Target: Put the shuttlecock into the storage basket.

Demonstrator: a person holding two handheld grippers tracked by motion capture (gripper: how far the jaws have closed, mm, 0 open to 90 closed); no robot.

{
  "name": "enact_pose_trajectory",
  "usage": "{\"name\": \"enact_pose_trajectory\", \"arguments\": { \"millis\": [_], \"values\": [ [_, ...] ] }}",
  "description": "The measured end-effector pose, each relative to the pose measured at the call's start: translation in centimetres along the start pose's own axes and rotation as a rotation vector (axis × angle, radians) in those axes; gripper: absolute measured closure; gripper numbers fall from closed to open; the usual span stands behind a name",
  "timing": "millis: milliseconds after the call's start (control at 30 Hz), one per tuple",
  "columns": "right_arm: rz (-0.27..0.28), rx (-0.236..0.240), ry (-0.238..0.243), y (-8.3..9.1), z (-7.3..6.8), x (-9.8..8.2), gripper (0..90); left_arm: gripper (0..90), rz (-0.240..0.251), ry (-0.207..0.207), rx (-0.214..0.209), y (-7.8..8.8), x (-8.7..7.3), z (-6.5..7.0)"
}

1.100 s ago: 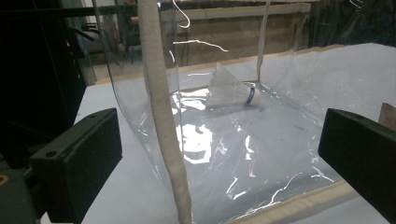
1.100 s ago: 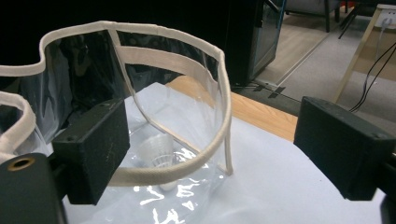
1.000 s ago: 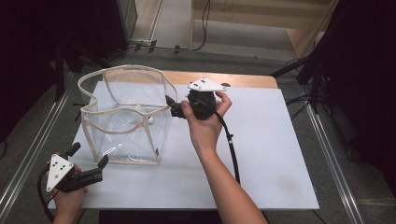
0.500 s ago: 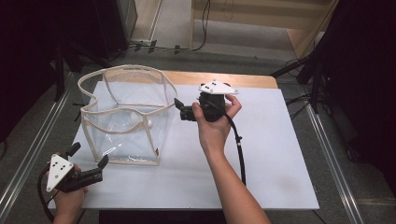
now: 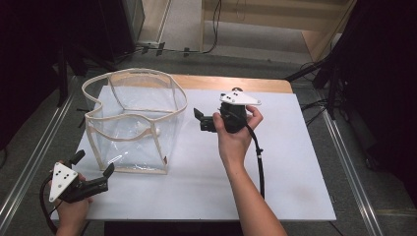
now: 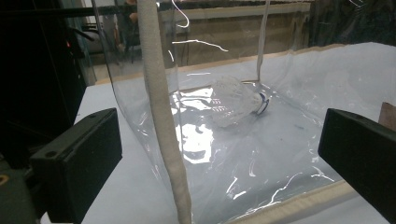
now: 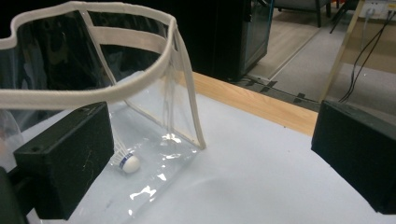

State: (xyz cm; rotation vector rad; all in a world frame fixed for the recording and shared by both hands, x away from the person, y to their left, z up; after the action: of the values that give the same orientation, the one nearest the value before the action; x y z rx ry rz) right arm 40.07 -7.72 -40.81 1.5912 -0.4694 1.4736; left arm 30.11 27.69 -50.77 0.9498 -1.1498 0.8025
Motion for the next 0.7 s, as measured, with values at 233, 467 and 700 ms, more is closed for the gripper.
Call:
{"name": "enact_pose_trajectory", "arguments": {
  "millis": [233, 467, 700],
  "values": [
    [-0.012, -0.007, -0.012, 0.5, 0.6, -1.6, 0.0, 0.3, -0.001, -0.002, 0.0, 0.0, 0.0, 0.0],
    [-0.03, -0.012, -0.015, 0.9, 0.9, -3.3, 0.0, 0.3, -0.001, -0.003, 0.001, 0.0, 0.0, 0.0],
    [-0.028, -0.012, 0.0, 1.5, 1.3, -4.4, 0.0, 0.3, -0.001, -0.003, 0.001, 0.0, 0.0, 0.0]
  ]
}}
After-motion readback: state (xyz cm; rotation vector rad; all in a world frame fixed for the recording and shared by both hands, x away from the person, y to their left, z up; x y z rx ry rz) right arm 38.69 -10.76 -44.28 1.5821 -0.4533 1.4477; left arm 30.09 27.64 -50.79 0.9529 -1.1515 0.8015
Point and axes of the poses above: each handheld gripper's, and its own axes: y roughly backward along the jaws, x roughly out of its top, z roughly to its right, the point moved 8 cm from there along -y, roughly forward along the jaws, and after that the axes turned 12 degrees about y, right-handed, at the moved point
